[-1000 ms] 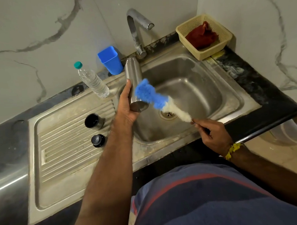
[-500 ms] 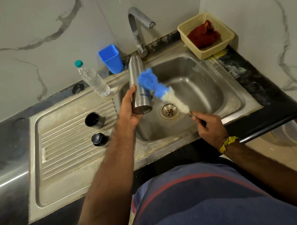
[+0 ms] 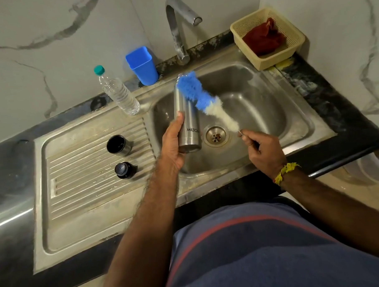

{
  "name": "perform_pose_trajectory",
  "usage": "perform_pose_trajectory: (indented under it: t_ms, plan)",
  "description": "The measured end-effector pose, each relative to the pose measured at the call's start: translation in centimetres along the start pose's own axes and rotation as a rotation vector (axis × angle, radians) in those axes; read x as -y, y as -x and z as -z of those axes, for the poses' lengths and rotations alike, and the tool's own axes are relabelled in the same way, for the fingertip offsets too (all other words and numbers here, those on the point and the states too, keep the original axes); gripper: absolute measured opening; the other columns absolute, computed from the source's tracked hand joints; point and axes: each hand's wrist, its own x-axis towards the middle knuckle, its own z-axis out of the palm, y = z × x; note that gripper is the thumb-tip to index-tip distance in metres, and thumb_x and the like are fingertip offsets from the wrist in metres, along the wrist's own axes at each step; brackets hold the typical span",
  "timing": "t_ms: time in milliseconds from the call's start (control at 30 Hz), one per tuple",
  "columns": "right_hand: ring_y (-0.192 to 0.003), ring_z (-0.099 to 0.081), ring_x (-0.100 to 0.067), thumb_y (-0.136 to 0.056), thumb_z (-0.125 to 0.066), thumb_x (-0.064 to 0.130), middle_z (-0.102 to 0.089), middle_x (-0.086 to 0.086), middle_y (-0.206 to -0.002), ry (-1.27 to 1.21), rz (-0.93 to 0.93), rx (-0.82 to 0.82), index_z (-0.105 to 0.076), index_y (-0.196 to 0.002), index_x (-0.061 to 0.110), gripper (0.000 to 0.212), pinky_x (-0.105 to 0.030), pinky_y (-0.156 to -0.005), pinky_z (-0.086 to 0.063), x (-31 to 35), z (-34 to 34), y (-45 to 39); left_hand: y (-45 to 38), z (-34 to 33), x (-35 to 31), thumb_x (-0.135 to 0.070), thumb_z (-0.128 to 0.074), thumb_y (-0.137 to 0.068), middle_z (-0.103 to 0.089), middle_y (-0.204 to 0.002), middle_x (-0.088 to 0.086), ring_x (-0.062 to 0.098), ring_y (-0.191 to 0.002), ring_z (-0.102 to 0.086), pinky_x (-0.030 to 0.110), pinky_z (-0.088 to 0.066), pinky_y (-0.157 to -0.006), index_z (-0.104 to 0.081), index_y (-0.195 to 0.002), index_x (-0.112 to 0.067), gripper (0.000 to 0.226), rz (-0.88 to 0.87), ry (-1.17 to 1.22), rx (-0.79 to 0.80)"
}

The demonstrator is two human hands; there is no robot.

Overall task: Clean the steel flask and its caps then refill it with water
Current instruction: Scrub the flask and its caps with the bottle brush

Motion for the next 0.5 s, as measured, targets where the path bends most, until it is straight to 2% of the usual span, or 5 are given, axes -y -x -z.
perform_pose_trajectory:
  t_ms: [133,233,333,500]
  plan:
    - [-0.093,-0.071,-0.027,-0.097,-0.053,0.019,-0.074,-0.011,-0.103,0.048,0.011,0.012,-0.070,-0.117,0.008,0.028,-0.048,-0.077,-0.060,0.3,0.1,-0.3,0.2,0.1,0.4,-0.053,-0.094,-0.057,-0.070,-0.116,0.017,0.038,-0.106,-0.065,0.044,-0.059,-0.078,-0.065,-0.129,-0.010,0.089,0.014,0.038,-0.011]
    - [-0.087,-0.070,-0.031,-0.098,-0.047,0.031,-0.074,-0.013,-0.095,0.047,-0.063,-0.008,-0.068,-0.113,0.015,0.030,-0.050,-0.074,-0.058,0.4,0.1,-1.4,0.9,-0.1,1.0,-0.047,-0.088,-0.062,-0.070,-0.115,0.020,0.039,-0.105,-0.064,0.040,-0.060,-0.069,-0.067,-0.124,-0.009,0.076,0.041,0.055,0.002]
    - [-0.085,-0.069,-0.031,-0.097,-0.040,0.039,-0.073,-0.011,-0.093,0.139,-0.052,0.019,-0.063,-0.112,0.020,0.033,-0.047,-0.072,-0.058,0.9,-0.1,-3.0,1.3,0.0,1.5,-0.046,-0.088,-0.063,-0.068,-0.116,0.022,0.040,-0.105,-0.064,0.040,-0.060,-0.070,-0.068,-0.122,-0.009,0.072,0.036,0.068,-0.001]
    - [-0.089,-0.071,-0.026,-0.097,-0.047,0.031,-0.076,-0.008,-0.097,0.106,-0.099,-0.008,-0.069,-0.114,0.014,0.033,-0.046,-0.077,-0.059,1.1,0.2,-3.9,1.1,0.6,1.6,-0.042,-0.087,-0.071,-0.068,-0.117,0.023,0.041,-0.108,-0.063,0.042,-0.061,-0.075,-0.066,-0.127,-0.006,0.070,0.009,0.063,0.007]
